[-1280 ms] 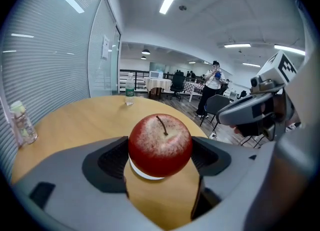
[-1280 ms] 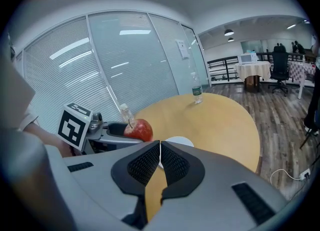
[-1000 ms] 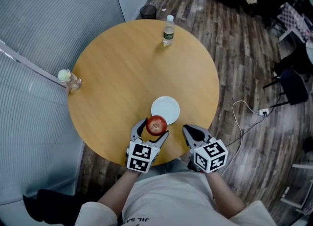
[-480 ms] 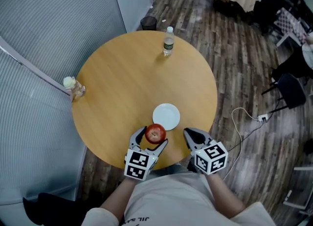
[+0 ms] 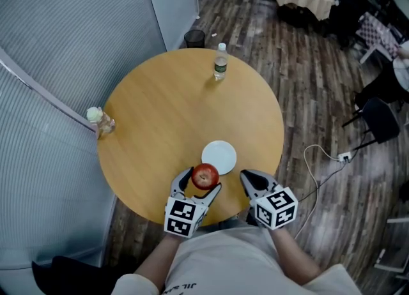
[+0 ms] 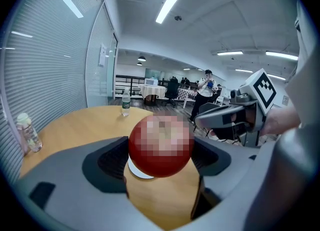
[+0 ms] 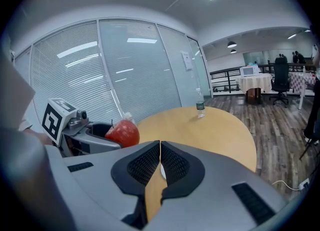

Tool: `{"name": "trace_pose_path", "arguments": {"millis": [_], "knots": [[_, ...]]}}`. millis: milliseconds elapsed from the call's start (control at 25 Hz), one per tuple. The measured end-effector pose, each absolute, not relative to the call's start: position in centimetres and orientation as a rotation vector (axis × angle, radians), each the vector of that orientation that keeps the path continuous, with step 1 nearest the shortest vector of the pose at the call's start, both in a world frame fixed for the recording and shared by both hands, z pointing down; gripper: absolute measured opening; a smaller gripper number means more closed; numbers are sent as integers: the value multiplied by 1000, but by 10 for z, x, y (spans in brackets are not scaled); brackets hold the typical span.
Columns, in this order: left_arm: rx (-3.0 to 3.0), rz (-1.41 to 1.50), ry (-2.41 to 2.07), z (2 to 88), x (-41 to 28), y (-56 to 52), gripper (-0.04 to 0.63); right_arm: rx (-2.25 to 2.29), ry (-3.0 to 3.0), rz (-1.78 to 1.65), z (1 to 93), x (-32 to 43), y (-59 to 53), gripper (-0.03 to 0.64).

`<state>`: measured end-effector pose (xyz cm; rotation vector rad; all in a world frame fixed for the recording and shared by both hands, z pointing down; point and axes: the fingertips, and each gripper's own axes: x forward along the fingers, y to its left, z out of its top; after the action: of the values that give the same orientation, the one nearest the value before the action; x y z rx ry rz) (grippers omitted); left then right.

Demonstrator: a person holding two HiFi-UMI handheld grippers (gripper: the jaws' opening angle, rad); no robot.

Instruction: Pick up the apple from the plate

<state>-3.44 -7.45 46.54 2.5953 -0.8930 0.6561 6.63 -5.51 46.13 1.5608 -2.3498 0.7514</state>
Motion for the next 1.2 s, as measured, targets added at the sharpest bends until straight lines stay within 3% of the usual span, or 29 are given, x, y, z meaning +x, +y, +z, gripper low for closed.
{"name": "trace_pose_path", "arguments": {"millis": [1200], "knots": [[2589,647,-888,462,-34,-69,390,1513,-2373,722,458,59,-47,32]]}}
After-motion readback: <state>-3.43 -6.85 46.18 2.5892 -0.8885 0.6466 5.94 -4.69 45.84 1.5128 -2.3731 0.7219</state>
